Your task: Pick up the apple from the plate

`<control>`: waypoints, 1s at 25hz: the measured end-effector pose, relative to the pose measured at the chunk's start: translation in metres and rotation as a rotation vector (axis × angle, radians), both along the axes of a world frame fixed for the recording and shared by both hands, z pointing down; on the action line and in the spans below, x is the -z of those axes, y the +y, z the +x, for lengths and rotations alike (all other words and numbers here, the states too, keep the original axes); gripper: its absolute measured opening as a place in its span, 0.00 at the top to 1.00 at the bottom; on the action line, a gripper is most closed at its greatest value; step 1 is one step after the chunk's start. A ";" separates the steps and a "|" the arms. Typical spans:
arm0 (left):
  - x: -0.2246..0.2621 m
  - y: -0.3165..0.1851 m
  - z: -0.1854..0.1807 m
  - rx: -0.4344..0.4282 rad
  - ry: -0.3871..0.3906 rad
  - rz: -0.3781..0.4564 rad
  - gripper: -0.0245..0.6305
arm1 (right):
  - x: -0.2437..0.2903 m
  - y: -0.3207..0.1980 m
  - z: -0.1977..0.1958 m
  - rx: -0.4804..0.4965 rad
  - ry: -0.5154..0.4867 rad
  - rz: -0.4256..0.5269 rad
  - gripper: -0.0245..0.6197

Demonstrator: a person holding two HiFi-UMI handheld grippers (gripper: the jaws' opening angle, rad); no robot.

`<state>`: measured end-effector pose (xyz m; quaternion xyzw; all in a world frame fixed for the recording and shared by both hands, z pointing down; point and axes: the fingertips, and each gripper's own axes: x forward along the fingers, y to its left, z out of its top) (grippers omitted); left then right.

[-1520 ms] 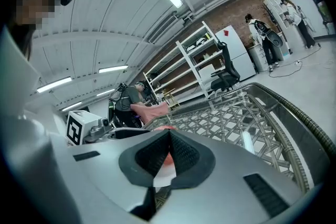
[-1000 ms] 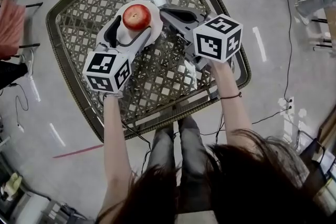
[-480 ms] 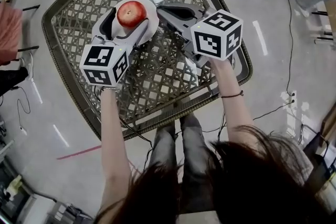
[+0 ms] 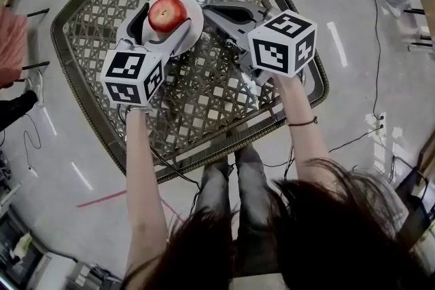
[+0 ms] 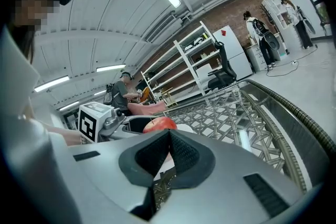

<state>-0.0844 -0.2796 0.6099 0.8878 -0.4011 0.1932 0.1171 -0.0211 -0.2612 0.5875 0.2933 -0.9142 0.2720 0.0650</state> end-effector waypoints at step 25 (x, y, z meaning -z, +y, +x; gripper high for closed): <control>-0.001 0.000 0.008 -0.085 -0.044 0.018 0.35 | -0.002 -0.004 0.004 -0.024 -0.018 -0.009 0.95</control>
